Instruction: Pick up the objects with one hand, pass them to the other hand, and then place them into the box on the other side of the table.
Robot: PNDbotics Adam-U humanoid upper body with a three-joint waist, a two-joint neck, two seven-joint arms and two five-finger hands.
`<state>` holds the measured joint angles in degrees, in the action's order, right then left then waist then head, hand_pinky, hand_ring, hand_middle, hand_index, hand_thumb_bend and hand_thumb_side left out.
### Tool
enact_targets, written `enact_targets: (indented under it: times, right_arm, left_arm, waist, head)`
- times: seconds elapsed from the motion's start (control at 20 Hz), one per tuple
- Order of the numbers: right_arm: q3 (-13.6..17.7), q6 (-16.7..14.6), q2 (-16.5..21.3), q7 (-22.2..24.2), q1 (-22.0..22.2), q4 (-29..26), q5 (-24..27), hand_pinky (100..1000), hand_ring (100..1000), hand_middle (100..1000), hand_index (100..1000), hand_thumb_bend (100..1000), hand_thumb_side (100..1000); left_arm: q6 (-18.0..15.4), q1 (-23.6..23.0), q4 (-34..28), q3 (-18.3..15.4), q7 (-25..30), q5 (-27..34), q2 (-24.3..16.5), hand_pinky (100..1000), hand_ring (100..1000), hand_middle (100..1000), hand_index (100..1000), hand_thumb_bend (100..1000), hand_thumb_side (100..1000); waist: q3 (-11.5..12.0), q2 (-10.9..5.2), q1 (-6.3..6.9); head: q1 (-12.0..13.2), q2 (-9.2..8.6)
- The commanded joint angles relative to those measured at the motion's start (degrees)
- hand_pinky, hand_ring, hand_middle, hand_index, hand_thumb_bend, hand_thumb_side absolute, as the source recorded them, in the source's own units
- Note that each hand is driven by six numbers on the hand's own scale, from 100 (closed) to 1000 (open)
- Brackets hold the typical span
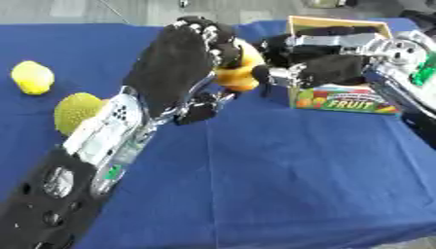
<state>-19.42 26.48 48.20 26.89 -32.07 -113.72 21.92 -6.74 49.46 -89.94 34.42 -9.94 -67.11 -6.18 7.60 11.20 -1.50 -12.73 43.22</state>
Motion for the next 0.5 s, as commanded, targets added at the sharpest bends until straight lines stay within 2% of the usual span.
enact_targets:
  times: [0.05,0.5]
  right_arm:
    - [0.52,0.30,0.83,-0.54,-0.67,-0.87,0.09,703,869,837,915,100,485]
    - [0.45,1.45,0.72,-3.06,-0.88,-0.87,2.38,670,827,788,868,100,498]
  left_arm:
    - [0.20,1.40,-1.50,-0.80,-0.26,-0.44,0.48,493,447,361,473,258,100]
    - [0.19,1.45,-1.98,-0.67,-0.23,-0.63,1.23,493,447,360,474,256,100]
  waist:
    - [0.03,-0.09,-0.72]
    - [0.03,-0.11,-0.71]
  head:
    - [-0.16,-0.38]
    - [-0.36,-0.41]
